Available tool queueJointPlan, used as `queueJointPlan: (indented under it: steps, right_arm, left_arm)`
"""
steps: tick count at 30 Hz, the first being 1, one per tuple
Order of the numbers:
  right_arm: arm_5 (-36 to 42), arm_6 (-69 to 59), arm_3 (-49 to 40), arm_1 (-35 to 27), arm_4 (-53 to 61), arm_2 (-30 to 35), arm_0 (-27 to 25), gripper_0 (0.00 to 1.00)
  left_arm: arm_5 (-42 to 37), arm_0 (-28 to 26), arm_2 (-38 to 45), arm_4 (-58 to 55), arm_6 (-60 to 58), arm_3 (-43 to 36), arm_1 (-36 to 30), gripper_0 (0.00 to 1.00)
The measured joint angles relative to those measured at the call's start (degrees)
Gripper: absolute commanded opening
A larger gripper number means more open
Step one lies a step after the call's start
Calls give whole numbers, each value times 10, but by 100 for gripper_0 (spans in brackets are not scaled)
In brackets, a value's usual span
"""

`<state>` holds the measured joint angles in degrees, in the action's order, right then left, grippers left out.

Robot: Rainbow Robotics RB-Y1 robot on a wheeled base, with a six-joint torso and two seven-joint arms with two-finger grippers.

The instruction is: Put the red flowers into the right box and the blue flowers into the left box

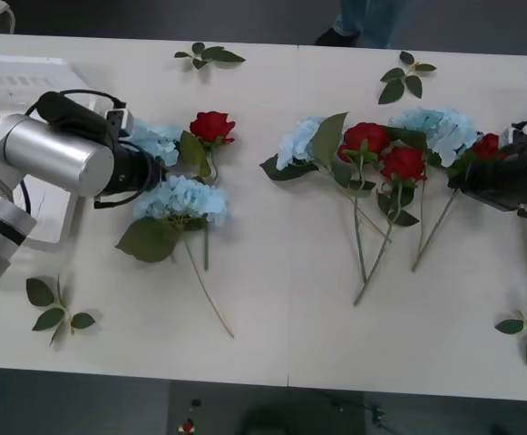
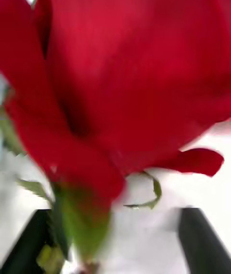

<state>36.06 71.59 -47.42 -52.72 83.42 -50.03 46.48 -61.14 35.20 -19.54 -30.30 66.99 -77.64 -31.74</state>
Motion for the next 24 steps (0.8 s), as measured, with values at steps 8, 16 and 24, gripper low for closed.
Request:
queueJointPlan:
  steps: [8, 16, 24]
  right_arm:
    - [0, -14, 1, 8, -10, 0, 0, 0]
    - [0, -14, 1, 10, -10, 0, 0, 0]
    - [35, -14, -22, -4, -10, 1, 11, 0]
  left_arm:
    - [0, 11, 0, 30, -27, 1, 22, 100]
    - [92, 11, -28, 41, -27, 91, 22, 100]
    - [121, 21, -57, 44, -27, 110, 22, 0]
